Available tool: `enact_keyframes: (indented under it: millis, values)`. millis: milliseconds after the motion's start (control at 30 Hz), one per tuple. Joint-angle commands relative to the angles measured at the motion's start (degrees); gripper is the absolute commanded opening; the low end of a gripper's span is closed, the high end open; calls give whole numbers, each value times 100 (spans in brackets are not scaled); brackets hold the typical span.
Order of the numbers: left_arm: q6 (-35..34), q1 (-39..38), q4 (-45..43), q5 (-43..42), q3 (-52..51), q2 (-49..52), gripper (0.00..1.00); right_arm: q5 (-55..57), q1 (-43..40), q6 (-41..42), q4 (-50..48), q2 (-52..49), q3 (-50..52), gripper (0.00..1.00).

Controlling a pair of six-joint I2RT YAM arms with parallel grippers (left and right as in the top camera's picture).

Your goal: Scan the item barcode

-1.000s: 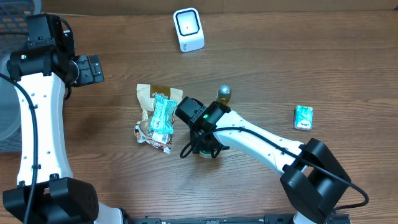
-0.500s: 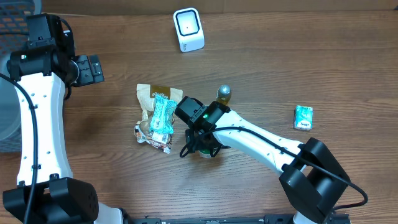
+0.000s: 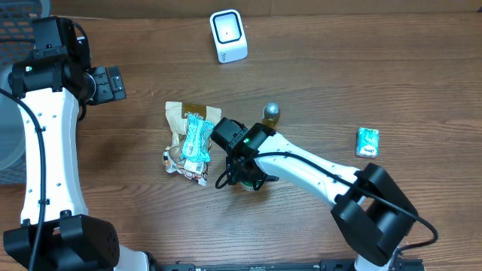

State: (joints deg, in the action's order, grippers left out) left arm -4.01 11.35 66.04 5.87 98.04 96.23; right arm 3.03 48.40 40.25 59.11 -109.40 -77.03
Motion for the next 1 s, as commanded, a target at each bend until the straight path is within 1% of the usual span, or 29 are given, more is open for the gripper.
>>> enact_keyframes:
  millis: [0, 167, 967]
  values:
    - [125, -13, -4, 31, 107, -72, 100, 55, -26, 48, -28, -190, -17, 76]
    - [125, -13, -4, 28, 107, -72, 100, 140, -26, 48, -50, -201, -17, 75]
    - [125, -13, -4, 28, 107, -72, 99, 72, -20, 50, -87, -201, -17, 76]
